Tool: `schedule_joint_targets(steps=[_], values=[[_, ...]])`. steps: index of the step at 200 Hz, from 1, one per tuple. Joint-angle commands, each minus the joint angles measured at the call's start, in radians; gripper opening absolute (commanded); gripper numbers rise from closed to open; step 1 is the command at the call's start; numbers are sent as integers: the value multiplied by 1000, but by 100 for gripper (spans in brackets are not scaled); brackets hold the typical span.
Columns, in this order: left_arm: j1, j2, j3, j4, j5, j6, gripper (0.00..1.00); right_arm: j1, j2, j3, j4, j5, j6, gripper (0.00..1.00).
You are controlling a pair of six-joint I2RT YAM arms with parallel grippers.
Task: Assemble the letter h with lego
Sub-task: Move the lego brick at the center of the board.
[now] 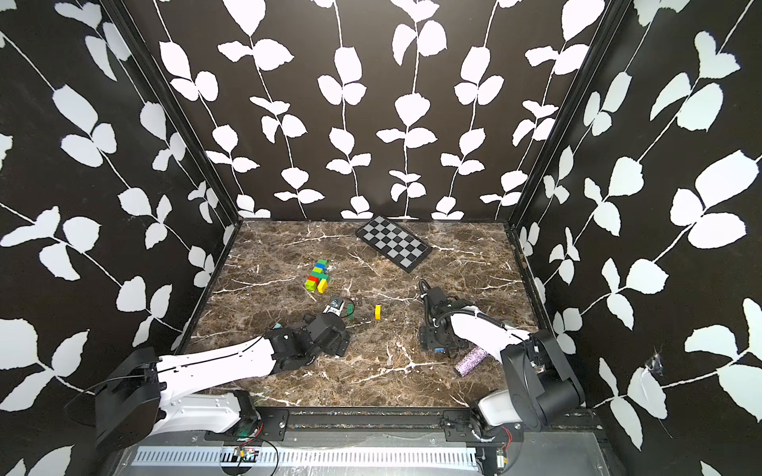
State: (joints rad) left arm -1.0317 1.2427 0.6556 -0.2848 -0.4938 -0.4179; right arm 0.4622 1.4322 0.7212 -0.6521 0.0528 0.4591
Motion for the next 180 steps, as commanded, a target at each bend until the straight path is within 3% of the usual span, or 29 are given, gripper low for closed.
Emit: schedule_joint_targets(steps=[1,45,88,148,180], values=[[-2,-15,19,2,-3,4,99,3,29,29,-5,7,-16,90],[-2,-22,18,0,-3,1,99,9,30,14,42,-72,0,70],[-2,-51,10,-9,-12,-11,99,71,35,25,44,-77,54,57],[9,-97,22,-125,-131,-95,99,343,92,96,212,-43,336,49],[86,-163,-5,-169,-89,-152,99,489,210,203,243,86,483,50]])
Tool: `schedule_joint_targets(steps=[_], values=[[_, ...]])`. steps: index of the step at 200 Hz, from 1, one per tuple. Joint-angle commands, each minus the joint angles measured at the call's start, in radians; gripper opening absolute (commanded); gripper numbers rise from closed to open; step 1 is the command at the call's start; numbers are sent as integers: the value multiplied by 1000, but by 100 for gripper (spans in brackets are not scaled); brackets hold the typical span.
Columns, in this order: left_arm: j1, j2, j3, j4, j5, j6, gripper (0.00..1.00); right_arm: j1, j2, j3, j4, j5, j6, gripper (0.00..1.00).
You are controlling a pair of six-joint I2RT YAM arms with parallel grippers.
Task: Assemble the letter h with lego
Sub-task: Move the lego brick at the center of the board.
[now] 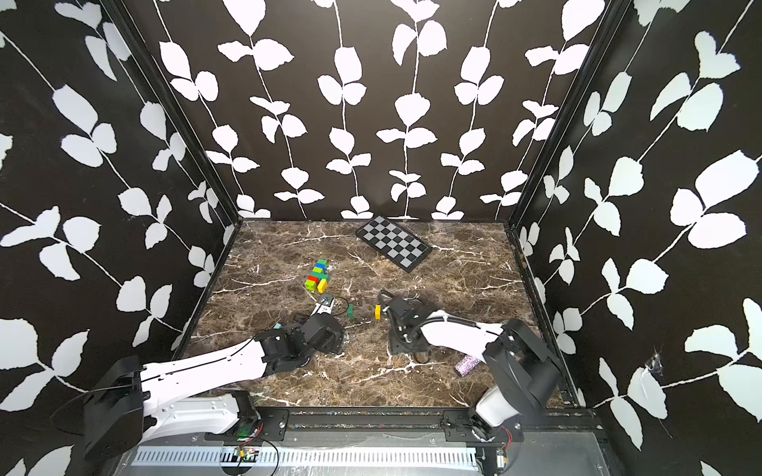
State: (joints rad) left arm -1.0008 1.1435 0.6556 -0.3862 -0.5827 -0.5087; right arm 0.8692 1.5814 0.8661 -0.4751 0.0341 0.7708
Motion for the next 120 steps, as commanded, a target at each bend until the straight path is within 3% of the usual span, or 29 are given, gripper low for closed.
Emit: schedule_joint_targets(steps=[1,26,59,87,104,120], values=[[60,-66,-6,-67,5,-63,99,86,64,61,67,106,176,50],[143,-133,-58,-44,91,-87,99,164,133,131,83,149,252,53],[155,-168,-68,-57,94,-95,99,233,206,222,68,171,303,55],[160,-165,-65,-65,112,-102,99,255,251,262,72,157,327,64],[162,-162,-64,-68,119,-106,99,260,262,271,105,129,320,77],[163,-161,-64,-67,130,-106,99,260,267,285,113,111,316,82]])
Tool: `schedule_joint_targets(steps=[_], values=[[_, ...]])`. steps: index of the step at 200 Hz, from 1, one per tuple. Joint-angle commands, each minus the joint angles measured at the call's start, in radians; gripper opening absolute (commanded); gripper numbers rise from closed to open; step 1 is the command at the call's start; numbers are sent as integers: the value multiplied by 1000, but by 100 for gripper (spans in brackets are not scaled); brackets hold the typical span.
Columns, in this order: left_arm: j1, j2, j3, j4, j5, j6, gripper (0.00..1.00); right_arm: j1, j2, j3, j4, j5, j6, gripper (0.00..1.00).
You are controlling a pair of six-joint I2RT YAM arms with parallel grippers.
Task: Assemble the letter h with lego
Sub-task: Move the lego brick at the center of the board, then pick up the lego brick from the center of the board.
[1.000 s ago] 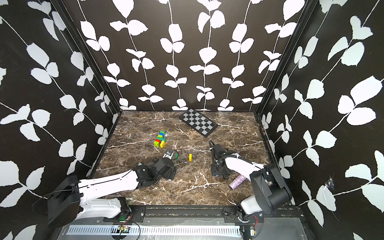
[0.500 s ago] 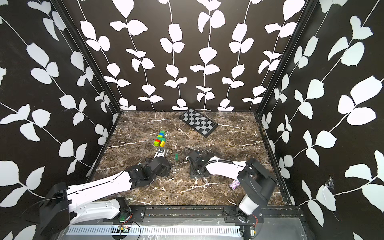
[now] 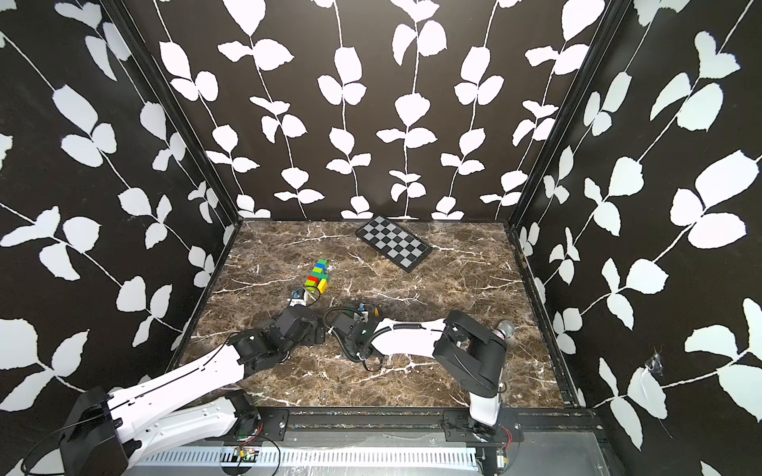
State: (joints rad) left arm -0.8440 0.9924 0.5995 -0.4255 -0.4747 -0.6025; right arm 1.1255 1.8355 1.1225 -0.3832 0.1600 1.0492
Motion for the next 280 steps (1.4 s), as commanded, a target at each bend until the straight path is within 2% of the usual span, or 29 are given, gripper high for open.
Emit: schedule_joint_targets(steps=[1,29,54,80,101,111,134,153,168,189,203,215,229,251,266,280], values=[[6,-11,-7,-27,21,-12,99,3,13,30,22,-15,37,83],[11,-10,-9,-32,4,-10,99,5,-7,30,65,-35,19,87],[17,-6,-7,-35,-11,1,99,-3,-52,32,76,-17,-84,89],[24,-2,-3,-34,-38,22,99,-7,-166,6,62,89,-239,89],[28,-11,-2,-31,-48,41,99,-32,-307,-35,30,257,-347,88],[28,-29,-18,-3,-40,52,99,-83,-369,-61,17,308,-371,88],[29,-86,-80,86,-28,87,99,-321,-486,-135,37,228,-393,87],[38,-97,-105,134,3,91,99,-457,-559,-227,109,253,-438,87],[58,-79,-95,131,52,53,99,-507,-605,-306,171,307,-445,87],[79,-11,-78,117,111,-36,99,-559,-651,-448,325,239,-391,85],[82,43,-62,111,175,-113,99,-561,-645,-523,407,296,-380,85],[76,97,-29,94,238,-174,99,-577,-635,-535,392,316,-331,85],[8,177,43,10,208,-248,99,-579,-624,-540,405,321,-335,85],[-166,312,206,-163,52,-365,99,-580,-597,-531,404,316,-328,86],[-204,419,308,-265,68,-460,99,-581,-589,-521,400,302,-331,86],[-222,516,368,-282,115,-509,99,-581,-581,-519,402,293,-329,86]])
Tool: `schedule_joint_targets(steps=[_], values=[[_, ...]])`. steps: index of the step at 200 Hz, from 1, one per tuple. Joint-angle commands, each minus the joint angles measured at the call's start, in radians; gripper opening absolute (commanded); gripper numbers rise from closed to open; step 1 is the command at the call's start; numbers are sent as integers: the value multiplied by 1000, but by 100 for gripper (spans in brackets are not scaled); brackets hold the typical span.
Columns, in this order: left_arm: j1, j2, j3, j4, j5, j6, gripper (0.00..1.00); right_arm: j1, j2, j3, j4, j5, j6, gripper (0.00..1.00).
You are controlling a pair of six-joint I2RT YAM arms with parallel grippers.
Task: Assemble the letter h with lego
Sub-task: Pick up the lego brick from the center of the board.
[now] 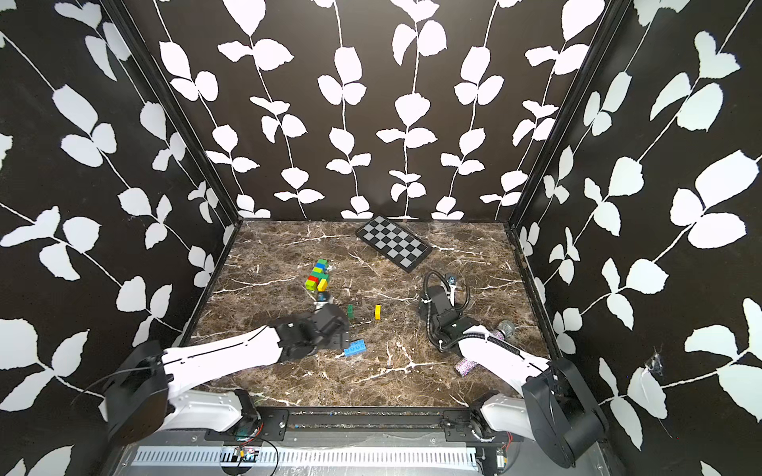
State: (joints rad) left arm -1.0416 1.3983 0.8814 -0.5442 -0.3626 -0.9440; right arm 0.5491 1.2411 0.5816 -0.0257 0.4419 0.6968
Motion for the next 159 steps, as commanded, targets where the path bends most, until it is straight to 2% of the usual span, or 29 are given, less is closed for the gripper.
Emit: schedule_joint_targets(steps=[1,24,52,100,159], values=[[-26,117,89,-165,4,-171,99,-5,14,21,44,10,24,86],[-52,236,187,-244,13,-250,97,-5,26,27,42,-1,26,86],[-61,300,233,-270,14,-320,97,-4,42,34,47,-18,27,86],[-60,365,253,-207,69,-308,97,-4,53,43,44,-29,24,86],[-42,374,224,-127,106,-302,95,-4,67,52,41,-40,18,86]])
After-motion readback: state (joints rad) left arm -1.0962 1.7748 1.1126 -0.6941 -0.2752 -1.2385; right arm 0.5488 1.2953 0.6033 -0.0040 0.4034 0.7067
